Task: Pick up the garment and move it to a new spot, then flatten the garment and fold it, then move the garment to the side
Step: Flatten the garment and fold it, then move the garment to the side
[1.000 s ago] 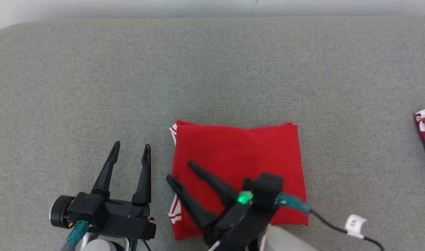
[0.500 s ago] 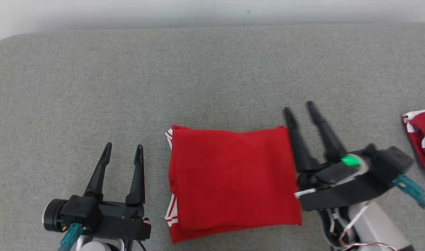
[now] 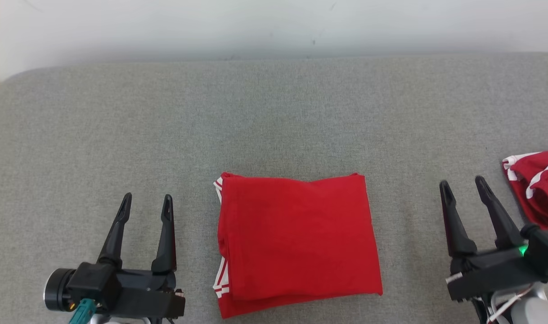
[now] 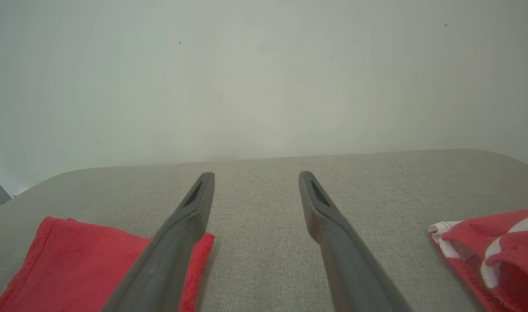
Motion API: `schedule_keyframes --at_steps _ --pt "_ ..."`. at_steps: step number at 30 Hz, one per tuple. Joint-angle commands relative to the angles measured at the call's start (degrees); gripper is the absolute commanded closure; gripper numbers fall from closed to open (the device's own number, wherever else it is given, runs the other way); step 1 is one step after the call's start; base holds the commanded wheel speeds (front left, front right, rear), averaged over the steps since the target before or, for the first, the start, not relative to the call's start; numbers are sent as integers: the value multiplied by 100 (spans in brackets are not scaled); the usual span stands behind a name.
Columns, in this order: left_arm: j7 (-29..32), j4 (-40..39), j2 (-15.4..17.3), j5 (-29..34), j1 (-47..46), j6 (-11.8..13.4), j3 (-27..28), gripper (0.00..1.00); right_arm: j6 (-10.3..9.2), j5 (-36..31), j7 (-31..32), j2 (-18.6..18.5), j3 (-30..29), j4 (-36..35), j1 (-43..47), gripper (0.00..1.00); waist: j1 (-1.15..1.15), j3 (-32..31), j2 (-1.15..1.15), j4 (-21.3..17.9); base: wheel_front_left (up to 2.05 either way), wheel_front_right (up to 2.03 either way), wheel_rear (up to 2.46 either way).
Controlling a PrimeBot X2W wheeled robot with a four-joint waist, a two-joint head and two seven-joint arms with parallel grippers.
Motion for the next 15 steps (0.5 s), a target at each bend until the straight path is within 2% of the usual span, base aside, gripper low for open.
schedule_keyframes --at_steps 1,15 --pt "-20 -6 57 77 90 1 37 0 -4 -115 81 -1 -96 -63 174 0 1 -83 0 -8 0 0 0" --pt "-20 173 117 127 279 4 51 0 -4 -353 426 160 -360 -375 809 0 1 -370 0 16 0 0 0"
